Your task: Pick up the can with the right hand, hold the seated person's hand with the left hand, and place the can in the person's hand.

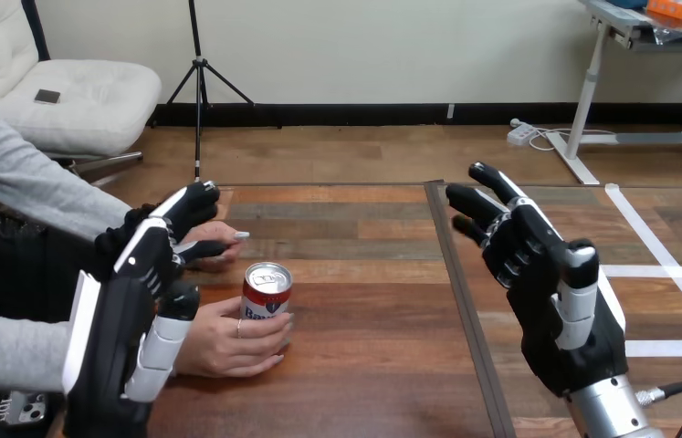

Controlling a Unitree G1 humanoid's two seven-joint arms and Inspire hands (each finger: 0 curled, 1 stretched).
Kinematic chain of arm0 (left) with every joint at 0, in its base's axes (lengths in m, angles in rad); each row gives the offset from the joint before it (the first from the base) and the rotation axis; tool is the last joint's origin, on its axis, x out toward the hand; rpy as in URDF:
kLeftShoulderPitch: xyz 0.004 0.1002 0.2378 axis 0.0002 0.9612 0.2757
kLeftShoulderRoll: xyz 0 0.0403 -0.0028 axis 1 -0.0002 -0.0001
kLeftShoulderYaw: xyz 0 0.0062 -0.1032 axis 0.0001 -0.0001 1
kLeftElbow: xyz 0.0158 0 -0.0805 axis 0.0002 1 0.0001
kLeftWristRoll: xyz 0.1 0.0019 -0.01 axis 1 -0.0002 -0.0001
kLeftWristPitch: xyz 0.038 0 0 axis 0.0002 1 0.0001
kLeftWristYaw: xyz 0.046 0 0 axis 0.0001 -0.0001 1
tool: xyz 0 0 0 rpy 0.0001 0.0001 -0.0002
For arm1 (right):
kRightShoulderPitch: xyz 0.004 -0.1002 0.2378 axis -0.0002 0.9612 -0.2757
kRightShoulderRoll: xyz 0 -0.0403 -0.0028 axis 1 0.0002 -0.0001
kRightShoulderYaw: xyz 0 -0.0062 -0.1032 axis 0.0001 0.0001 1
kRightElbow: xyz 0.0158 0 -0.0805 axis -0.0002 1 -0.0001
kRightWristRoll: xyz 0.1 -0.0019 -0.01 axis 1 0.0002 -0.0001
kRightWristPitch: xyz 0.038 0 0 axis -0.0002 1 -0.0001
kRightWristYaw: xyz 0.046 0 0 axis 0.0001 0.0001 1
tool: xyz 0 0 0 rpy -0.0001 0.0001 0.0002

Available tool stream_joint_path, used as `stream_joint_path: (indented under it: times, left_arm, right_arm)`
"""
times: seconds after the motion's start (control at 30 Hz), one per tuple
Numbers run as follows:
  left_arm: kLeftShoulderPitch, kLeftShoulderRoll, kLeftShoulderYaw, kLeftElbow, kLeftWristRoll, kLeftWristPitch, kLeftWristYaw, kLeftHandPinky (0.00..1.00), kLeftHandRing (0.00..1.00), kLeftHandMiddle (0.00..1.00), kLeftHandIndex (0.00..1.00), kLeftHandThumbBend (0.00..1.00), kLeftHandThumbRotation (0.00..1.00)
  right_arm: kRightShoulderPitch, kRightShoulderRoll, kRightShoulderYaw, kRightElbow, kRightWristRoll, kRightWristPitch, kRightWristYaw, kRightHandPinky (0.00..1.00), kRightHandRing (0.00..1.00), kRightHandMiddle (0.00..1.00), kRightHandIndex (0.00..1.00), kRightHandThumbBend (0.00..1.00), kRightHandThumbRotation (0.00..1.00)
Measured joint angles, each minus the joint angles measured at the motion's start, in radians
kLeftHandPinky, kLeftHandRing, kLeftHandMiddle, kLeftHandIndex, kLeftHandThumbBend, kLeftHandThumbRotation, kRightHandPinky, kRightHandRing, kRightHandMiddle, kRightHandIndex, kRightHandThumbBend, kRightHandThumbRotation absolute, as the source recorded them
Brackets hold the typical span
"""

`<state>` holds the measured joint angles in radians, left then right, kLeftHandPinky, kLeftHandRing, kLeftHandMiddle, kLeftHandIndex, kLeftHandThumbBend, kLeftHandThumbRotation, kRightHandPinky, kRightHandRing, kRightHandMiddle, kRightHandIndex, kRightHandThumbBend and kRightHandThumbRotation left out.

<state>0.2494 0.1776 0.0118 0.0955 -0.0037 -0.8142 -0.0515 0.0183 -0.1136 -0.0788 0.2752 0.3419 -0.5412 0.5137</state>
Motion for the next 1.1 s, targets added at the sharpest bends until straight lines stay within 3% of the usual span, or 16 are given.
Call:
stream_joint_path:
  times: [0.6,1.1]
  left_arm:
    - [-0.003,-0.027,-0.003,0.045,-0.11,-0.024,-0.096,0.74,0.87,0.89,0.89,0.65,0.98]
    - [-0.004,-0.041,-0.007,0.044,-0.211,0.011,-0.176,0.91,0.94,0.94,0.96,0.77,1.0]
  right_arm:
    - [0.013,0.007,0.002,-0.005,-0.005,0.001,-0.018,0.86,0.88,0.89,0.89,1.0,1.0]
    - [0.015,0.012,0.004,-0.005,-0.005,0.001,-0.009,0.87,0.88,0.9,0.9,1.0,1.0]
